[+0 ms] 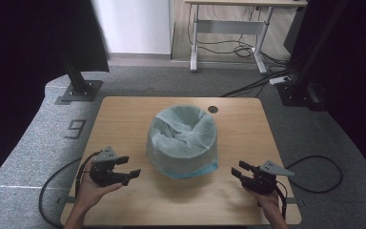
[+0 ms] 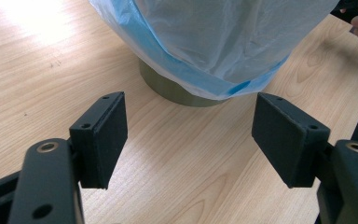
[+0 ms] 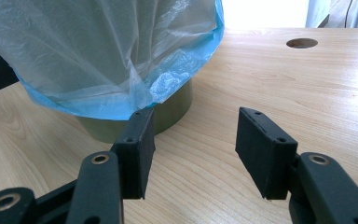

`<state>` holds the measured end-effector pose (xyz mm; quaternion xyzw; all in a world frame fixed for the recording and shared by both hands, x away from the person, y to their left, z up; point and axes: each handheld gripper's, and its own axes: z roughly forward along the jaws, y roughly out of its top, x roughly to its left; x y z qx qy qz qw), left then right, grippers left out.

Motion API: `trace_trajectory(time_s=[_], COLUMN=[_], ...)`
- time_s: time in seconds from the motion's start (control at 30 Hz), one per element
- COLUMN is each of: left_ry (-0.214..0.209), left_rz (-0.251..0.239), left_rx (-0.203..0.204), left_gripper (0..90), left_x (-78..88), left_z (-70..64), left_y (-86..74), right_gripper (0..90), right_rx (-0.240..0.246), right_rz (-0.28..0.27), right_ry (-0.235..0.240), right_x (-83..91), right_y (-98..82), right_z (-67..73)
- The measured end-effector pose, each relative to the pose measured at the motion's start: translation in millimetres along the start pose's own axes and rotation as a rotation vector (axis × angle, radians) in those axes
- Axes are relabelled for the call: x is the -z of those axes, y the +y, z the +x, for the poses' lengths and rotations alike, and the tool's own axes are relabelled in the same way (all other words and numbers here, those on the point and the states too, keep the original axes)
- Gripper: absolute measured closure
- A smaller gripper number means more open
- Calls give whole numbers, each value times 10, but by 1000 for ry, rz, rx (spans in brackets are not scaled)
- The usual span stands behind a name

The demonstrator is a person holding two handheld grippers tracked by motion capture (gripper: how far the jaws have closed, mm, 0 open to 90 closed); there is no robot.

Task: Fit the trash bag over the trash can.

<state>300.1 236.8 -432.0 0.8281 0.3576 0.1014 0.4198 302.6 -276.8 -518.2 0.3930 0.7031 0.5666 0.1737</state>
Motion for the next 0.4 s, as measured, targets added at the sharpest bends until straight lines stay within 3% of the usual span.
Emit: trace_trajectory(time_s=[0.4], left_ry=[-1], left_rz=[7], left_rx=[11], left_gripper=[269], left_x=[-56], left_z=[36], left_y=[-5], right_gripper=[455], right_rx=[-3], right_rz=[-5], right_ry=[-13], right_x=[-14], right_y=[-9], right_z=[-12])
